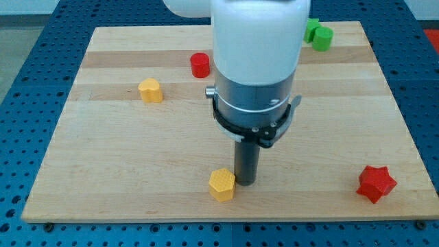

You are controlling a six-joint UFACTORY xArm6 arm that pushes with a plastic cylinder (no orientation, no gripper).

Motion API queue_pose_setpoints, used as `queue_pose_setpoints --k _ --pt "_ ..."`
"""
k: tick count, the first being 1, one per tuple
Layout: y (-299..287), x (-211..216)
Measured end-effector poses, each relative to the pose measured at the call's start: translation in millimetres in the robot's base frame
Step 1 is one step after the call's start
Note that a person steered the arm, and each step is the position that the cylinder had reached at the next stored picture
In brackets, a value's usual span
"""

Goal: Move blue triangle to blue cube

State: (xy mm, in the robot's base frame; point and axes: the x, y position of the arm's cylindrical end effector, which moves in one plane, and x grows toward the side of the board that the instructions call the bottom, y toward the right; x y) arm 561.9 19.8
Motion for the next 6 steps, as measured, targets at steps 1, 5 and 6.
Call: queue_pose_setpoints --k 1,5,6 --pt "-13.0 -75.8" --pt "-41.1 -232.5" --pt "-46.2 -239.2"
